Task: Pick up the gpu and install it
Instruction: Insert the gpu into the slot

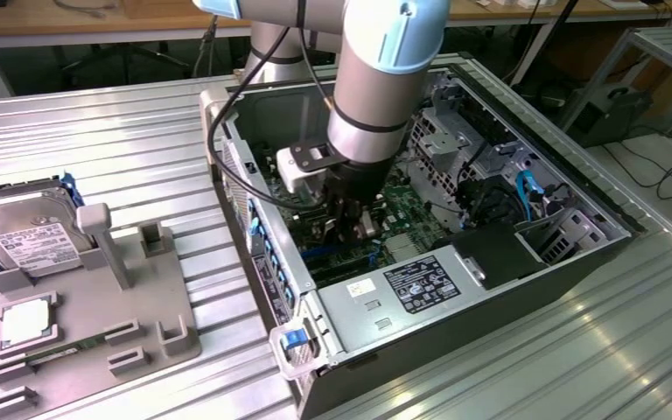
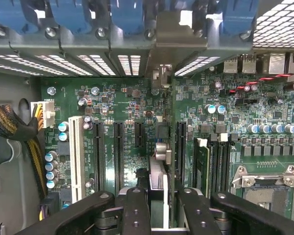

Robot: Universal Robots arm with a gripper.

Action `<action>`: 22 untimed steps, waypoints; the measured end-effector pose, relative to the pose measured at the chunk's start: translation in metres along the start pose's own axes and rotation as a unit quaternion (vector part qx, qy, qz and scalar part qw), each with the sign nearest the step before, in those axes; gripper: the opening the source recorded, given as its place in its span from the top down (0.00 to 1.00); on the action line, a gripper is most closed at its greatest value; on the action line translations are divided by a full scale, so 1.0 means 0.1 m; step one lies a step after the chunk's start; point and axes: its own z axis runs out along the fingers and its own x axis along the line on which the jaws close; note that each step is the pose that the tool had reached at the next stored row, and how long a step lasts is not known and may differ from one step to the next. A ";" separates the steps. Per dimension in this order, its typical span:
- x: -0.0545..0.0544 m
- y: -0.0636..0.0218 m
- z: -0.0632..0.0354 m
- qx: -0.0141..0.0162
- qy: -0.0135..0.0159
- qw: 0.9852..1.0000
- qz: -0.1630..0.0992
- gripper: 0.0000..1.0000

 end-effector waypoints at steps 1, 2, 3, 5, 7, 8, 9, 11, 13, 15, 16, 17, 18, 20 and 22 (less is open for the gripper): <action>0.00 0.000 0.006 0.000 0.000 1.000 0.000 0.72; 0.00 0.000 0.009 0.000 0.000 1.000 0.000 0.72; 0.00 0.000 0.010 -0.001 0.000 1.000 0.000 0.72; 0.00 0.000 0.014 -0.001 0.000 1.000 0.000 0.72; 0.00 0.000 0.025 -0.001 0.000 1.000 0.000 0.72; 0.00 0.000 0.033 -0.001 0.000 1.000 0.000 0.72; 0.00 0.001 0.042 -0.001 0.000 1.000 -0.001 0.72; 0.00 0.001 0.054 -0.002 0.000 1.000 -0.001 0.72; 0.00 0.001 0.066 -0.002 0.000 1.000 -0.001 0.72; 0.00 0.002 0.071 -0.002 0.000 1.000 -0.001 0.72; 0.00 0.002 0.071 -0.002 0.000 1.000 -0.001 0.72; 0.00 0.002 0.072 -0.002 0.000 1.000 -0.001 0.72; 0.00 0.001 0.072 -0.002 0.000 1.000 -0.001 0.72; 0.00 0.001 0.072 -0.002 0.000 1.000 -0.001 0.72; 0.00 0.001 0.072 -0.002 0.000 1.000 -0.001 0.72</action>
